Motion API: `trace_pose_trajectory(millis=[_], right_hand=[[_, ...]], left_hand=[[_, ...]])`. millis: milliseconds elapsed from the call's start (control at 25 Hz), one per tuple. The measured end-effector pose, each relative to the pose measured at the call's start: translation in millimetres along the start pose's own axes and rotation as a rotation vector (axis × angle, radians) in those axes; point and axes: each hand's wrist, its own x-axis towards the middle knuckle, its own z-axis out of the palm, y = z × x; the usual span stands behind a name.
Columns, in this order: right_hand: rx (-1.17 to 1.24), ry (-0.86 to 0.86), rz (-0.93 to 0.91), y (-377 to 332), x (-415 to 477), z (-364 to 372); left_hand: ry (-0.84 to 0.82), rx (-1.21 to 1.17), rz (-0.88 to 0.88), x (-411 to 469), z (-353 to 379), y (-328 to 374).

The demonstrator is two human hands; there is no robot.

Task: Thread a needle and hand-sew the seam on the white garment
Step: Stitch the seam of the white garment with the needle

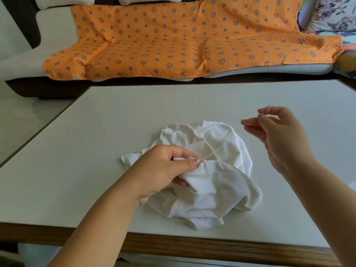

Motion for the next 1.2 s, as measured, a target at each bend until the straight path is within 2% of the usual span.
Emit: trace_pose_trajectory(millis=[120, 240, 440, 600, 760, 920, 1200], right_hand=[[-0.168, -0.053, -0.072, -3.2, -10.8, 7.0], [-0.264, -0.196, -0.139, -7.3, -33.5, 15.3], [-0.578, -0.461, -0.289, 1.8, -70.5, 26.6], [-0.741, -0.478, -0.435, 9.0, -76.1, 30.2], [-0.684, -0.434, -0.350, 6.7, -68.4, 27.1], [-0.551, -0.521, -0.269, 2.7, -70.2, 22.1], [-0.519, -0.615, -0.245, -1.0, -70.1, 20.3]], left_hand=[[-0.004, 0.008, -0.005, -0.3, -1.5, -0.4], [-0.013, 0.005, -0.002, -0.7, -2.5, 1.4], [-0.015, -0.006, 0.013, -1.4, -2.1, 2.1], [0.044, -0.063, 0.028, -2.4, -6.5, 1.0], [0.075, -0.083, 0.070, -2.7, -8.0, 0.3], [0.033, -0.073, 0.080, -2.4, -9.2, 1.6], [-0.011, -0.074, 0.113, -1.1, -14.1, -0.4]])
